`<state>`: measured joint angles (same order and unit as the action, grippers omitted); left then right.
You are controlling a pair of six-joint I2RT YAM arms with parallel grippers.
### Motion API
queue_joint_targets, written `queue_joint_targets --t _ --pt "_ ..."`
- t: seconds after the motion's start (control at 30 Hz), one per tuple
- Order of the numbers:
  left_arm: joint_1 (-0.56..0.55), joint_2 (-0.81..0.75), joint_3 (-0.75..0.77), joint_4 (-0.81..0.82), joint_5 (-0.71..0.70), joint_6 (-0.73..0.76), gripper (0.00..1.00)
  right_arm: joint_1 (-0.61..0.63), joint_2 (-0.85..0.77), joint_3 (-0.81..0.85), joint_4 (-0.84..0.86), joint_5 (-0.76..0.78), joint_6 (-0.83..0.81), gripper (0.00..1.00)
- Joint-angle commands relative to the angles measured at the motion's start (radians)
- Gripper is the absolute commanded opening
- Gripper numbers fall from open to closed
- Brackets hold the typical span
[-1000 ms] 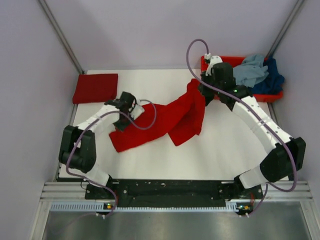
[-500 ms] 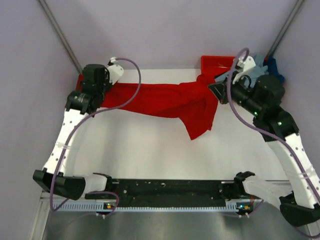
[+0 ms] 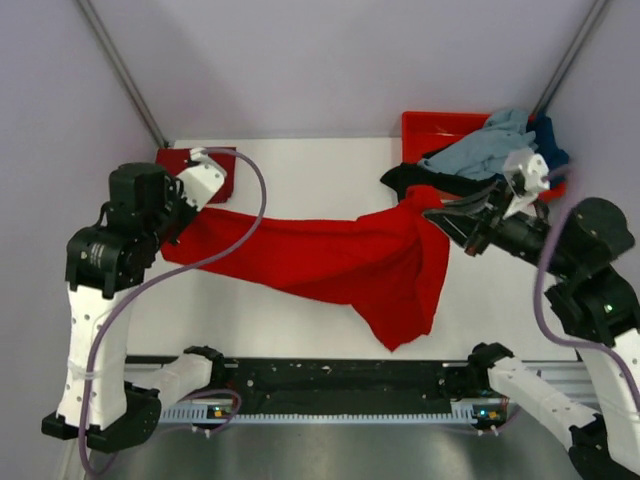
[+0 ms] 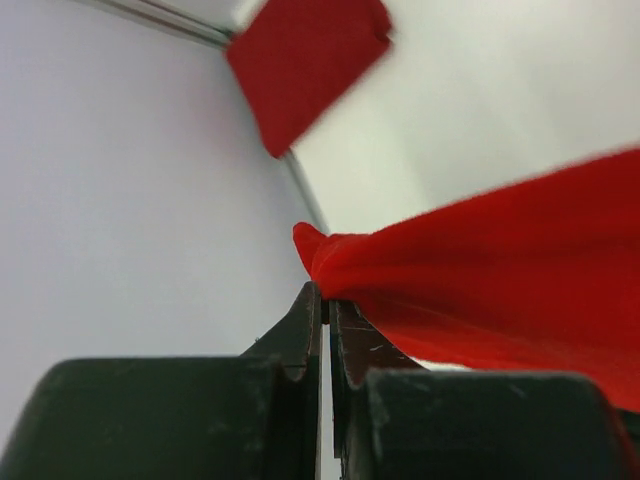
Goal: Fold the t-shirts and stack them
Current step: Flatten out the tshirt
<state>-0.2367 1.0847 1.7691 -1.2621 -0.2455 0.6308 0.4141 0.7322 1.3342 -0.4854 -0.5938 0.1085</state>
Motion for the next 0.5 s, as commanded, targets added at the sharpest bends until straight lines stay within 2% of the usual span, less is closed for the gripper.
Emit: queue_joint_targets --t 0.0,0.1,0.2,0.27,0.3,0.33,0.4,0.47 --pt "0.005 0.037 -0.198 -0.022 0.152 0.009 0.00 -0.005 0.189 -0.029 0.025 0.135 -0.009 0.00" --pt "0.005 0.114 -0.302 0.087 0.230 0.033 0.00 -0.003 0.390 -0.027 0.080 0.267 -0.067 0.00" --pt "0.005 0.309 -0.341 0.208 0.239 0.030 0.00 -0.038 0.628 -0.024 0.174 0.308 -0.148 0.00" --pt "0.005 0.462 -0.317 0.254 0.238 0.032 0.00 -0.041 0.790 0.009 0.237 0.409 -0.187 0.02" --pt "0.005 0.559 -0.251 0.253 0.230 0.026 0.00 -0.041 0.864 0.052 0.237 0.464 -0.196 0.15" --pt "0.008 0.643 -0.178 0.235 0.215 0.018 0.06 -0.043 0.950 0.124 0.204 0.529 -0.196 0.30" --pt "0.017 0.821 -0.015 0.231 0.149 -0.019 0.20 -0.041 1.094 0.282 0.090 0.674 -0.169 0.47" --pt "0.030 0.970 0.148 0.240 0.083 -0.066 0.34 -0.041 1.177 0.370 -0.016 0.790 -0.129 0.57"
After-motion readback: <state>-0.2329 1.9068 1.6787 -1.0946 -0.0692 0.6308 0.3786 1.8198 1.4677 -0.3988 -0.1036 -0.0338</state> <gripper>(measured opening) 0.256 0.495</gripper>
